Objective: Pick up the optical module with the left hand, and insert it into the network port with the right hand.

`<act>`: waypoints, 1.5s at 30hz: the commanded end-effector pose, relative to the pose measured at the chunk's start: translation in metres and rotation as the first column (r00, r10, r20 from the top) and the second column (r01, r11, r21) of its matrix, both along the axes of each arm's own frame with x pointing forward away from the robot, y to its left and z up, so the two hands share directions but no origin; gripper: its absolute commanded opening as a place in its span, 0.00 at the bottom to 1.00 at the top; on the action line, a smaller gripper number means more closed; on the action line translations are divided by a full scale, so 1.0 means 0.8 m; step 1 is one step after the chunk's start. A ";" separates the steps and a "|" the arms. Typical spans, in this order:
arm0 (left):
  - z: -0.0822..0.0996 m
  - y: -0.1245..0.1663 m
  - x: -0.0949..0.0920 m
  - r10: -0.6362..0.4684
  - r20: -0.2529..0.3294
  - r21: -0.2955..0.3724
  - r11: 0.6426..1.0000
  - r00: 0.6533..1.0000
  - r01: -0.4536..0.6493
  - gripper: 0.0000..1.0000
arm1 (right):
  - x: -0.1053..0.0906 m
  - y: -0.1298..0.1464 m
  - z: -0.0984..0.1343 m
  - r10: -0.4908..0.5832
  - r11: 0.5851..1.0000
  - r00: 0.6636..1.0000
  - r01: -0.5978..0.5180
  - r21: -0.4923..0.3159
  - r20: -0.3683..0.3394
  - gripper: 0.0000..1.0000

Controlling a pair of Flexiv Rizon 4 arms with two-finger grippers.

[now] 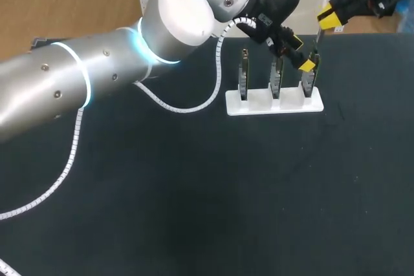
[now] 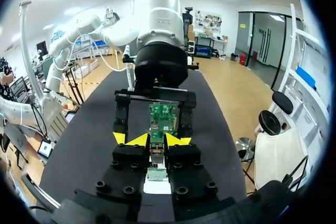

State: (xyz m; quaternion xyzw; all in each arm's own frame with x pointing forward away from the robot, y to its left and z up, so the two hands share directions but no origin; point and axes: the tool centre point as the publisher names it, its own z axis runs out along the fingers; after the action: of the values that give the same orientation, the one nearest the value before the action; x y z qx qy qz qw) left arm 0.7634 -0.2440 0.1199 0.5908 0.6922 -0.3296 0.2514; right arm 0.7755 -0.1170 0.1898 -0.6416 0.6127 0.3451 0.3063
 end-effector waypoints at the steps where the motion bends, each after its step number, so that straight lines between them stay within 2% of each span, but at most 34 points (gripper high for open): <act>1: 0.000 -0.001 0.003 -0.004 -0.003 0.004 1.000 1.000 0.004 1.00 | -0.011 0.004 -0.004 -0.018 1.000 1.000 0.018 -0.014 0.011 0.00; 20: 0.000 -0.001 0.003 -0.004 -0.003 0.004 1.000 1.000 0.004 1.00 | -0.019 0.009 -0.020 -0.045 0.998 0.999 0.045 -0.037 0.009 0.00; 45: 0.000 -0.001 0.003 -0.004 -0.003 0.004 1.000 1.000 0.004 1.00 | -0.008 0.007 -0.018 -0.042 0.997 0.997 0.046 -0.058 0.067 0.00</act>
State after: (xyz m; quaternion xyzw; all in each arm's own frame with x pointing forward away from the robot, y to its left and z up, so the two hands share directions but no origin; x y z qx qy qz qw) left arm 0.7635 -0.2439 0.1198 0.5909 0.6921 -0.3296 0.2515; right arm 0.7714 -0.1121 0.1757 -0.6484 0.6253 0.3008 0.3132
